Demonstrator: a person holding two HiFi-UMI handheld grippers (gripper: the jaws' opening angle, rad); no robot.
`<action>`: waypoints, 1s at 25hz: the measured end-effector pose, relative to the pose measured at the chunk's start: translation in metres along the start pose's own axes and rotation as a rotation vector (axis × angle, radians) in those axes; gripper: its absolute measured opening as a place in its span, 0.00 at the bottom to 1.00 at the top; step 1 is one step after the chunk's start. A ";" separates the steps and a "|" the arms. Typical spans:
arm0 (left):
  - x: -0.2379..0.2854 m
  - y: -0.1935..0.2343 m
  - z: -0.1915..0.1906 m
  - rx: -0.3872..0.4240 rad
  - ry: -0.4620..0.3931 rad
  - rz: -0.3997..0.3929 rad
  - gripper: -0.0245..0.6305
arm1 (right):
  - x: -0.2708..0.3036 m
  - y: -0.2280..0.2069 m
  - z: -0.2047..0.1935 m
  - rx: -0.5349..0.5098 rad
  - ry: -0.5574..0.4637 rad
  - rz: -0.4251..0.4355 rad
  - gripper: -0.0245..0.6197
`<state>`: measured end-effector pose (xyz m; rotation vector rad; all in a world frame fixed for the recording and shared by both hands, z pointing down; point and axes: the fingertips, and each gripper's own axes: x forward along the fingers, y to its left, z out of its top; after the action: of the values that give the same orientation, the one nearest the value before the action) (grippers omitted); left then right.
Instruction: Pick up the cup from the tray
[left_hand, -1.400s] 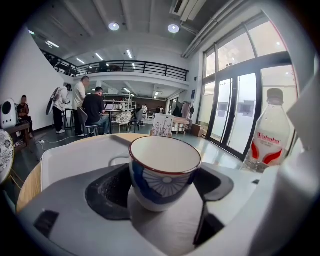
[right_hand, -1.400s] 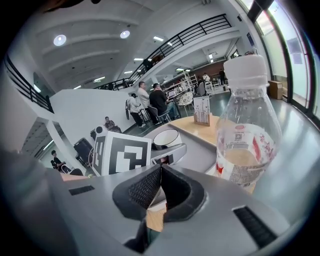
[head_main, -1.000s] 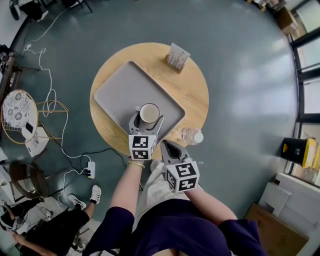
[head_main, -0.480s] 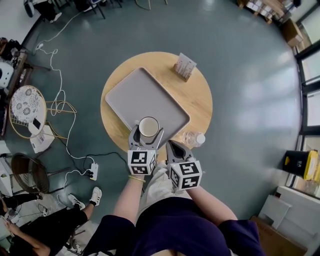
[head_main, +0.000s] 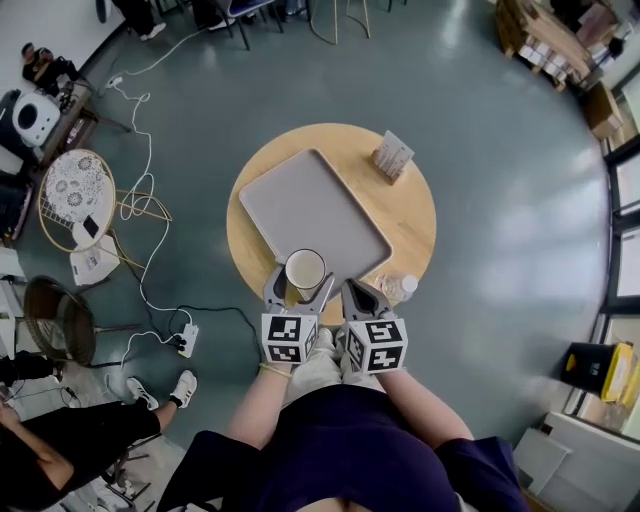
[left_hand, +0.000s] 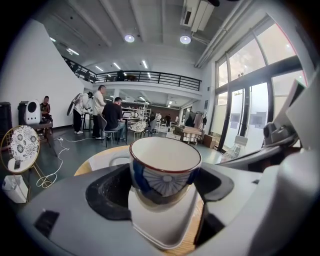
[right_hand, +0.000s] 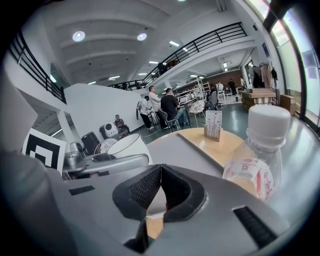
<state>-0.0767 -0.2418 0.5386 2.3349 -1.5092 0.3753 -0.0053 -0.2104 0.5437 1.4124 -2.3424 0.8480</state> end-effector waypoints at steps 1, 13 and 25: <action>-0.002 0.001 0.002 0.001 -0.005 0.004 0.62 | 0.001 0.001 0.001 -0.007 -0.002 0.004 0.05; -0.011 0.009 0.010 -0.004 -0.036 0.024 0.62 | 0.001 0.015 0.003 -0.059 -0.003 0.020 0.05; -0.016 0.007 0.007 -0.012 -0.033 0.029 0.62 | -0.006 0.018 0.001 -0.068 -0.007 0.010 0.05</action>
<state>-0.0897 -0.2340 0.5267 2.3235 -1.5577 0.3357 -0.0181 -0.2011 0.5337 1.3792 -2.3618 0.7595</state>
